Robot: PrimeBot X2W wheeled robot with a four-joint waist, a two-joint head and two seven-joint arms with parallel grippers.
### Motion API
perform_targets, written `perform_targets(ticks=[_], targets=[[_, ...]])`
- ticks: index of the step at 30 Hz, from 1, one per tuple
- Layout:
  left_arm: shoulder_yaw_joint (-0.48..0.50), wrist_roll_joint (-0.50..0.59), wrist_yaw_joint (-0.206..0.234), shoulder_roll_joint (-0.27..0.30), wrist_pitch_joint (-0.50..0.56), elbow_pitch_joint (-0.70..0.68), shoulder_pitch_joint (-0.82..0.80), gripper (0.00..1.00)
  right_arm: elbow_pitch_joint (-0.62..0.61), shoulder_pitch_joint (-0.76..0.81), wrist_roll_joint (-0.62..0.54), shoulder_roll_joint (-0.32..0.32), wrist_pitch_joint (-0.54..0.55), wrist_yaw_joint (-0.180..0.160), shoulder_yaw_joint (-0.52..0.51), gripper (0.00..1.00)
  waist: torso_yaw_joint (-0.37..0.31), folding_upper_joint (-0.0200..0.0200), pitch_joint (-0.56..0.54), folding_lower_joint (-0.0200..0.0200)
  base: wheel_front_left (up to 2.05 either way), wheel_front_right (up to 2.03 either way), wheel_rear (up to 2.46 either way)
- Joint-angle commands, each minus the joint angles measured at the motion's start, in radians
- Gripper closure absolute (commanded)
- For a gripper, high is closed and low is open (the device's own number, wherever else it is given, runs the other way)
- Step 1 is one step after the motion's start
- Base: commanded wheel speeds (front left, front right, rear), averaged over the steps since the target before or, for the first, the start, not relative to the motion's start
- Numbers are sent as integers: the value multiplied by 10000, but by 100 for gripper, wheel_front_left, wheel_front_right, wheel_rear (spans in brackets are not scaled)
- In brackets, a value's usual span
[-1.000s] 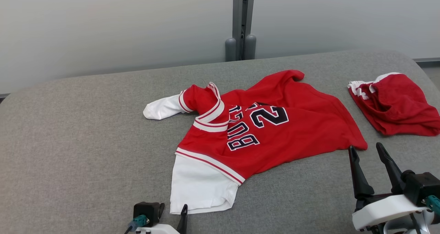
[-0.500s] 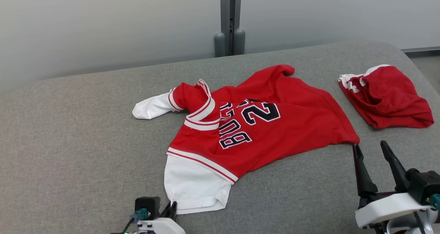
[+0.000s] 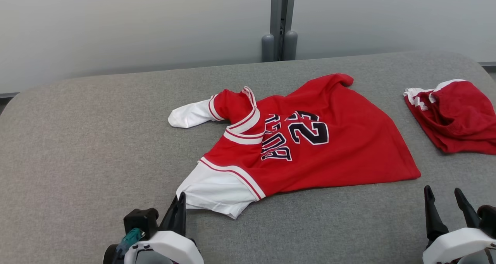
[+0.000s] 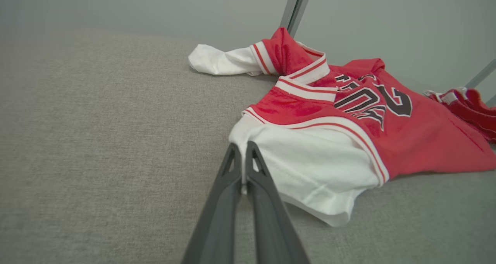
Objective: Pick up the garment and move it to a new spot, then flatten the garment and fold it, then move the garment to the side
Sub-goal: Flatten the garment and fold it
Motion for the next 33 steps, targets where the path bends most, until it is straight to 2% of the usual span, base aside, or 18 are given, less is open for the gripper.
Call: perform_targets(ticks=[1, 8, 13, 21, 22, 28, 30, 31, 33], targets=[[101, -34, 104, 127, -52, -258, 177, 100, 160, -111, 46, -38, 61, 1, -50, 0, 100, -1, 38, 0, 0, 0, 0], [404, -4, 657, 612, 70, -2219, 958, 100, 1246, -471, 102, -46, 44, 1, -264, 0, 473, -1, 176, 0, 0, 0, 0], [366, 65, 942, 799, 352, -3089, 1292, 100, 2146, -1109, 88, -43, 193, 1, -508, 0, 718, -1, 325, 0, 0, 0, 0], [211, 96, 1061, 711, 449, -3463, 1334, 100, 3507, -2166, -333, -59, 702, 1, -290, 0, 924, -1, 551, 0, 0, 0, 0], [190, 71, 1064, 677, 406, -3469, 1280, 100, 4040, -2497, -565, -83, 810, 1, -267, 0, 959, -1, 630, 0, 0, 0, 0], [196, 34, 1061, 671, 344, -3401, 1160, 100, 4838, -2855, -967, -107, 1009, 1, -364, 0, 1027, -1, 732, 0, 0, 0, 0], [209, 13, 1073, 662, 320, -3378, 1146, 100, 5053, -2936, -1003, -90, 979, 1, -336, 43, 1038, -1, 744, 0, 0, 0, 0], [211, 12, 1074, 658, 298, -3370, 1149, 100, 5143, -2970, -1019, -87, 978, -1, -305, 55, 1040, -1, 746, 0, 0, 0, 0], [207, -12, 1053, 661, 269, -3356, 1143, 100, 5314, -3031, -961, -79, 989, -1, -206, 72, 1037, -1, 739, 0, 0, 0, 0]])
